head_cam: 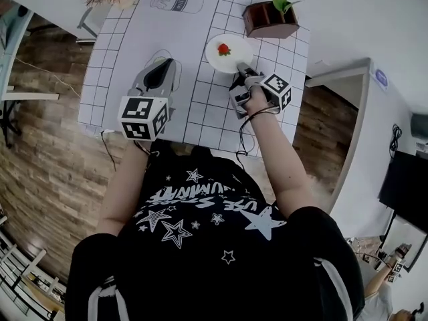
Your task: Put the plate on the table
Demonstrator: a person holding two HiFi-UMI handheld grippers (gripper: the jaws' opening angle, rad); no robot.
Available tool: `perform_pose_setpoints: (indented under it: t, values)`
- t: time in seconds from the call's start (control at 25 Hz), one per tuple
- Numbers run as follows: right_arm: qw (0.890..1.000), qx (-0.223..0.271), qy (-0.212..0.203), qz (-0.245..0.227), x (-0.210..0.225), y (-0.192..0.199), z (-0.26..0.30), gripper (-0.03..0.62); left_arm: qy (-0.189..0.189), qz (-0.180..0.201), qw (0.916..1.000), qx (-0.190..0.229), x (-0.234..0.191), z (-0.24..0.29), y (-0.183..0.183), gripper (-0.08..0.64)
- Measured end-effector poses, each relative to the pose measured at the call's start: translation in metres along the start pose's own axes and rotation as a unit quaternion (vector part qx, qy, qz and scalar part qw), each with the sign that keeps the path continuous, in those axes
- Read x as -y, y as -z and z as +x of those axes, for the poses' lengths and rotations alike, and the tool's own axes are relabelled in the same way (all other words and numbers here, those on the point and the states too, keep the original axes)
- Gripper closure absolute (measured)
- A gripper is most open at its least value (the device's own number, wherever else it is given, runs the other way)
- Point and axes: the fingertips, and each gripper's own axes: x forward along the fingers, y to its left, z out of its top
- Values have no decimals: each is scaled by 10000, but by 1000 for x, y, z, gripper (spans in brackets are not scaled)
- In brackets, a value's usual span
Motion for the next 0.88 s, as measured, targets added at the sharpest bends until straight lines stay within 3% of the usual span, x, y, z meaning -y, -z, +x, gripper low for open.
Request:
perform_pose_setpoints:
  t: [0.32,0.4,0.48,0.88]
  values:
    - [9997,147,102,-138,-4,-6,-1,566,31,-6,10000,76,-2,0,-5,551]
    - [9995,140,162,-247,-5,-5,0,501,60,-1,9999,91,-2,1,-7,551]
    - [9992,120,204,-326,-7,-4,1,489,88,6,9999,110,-3,2,-9,551]
    - [9899,394,879,-1041,-3,-6,-7,460,286,7,9994,171,-10,4,-16,551]
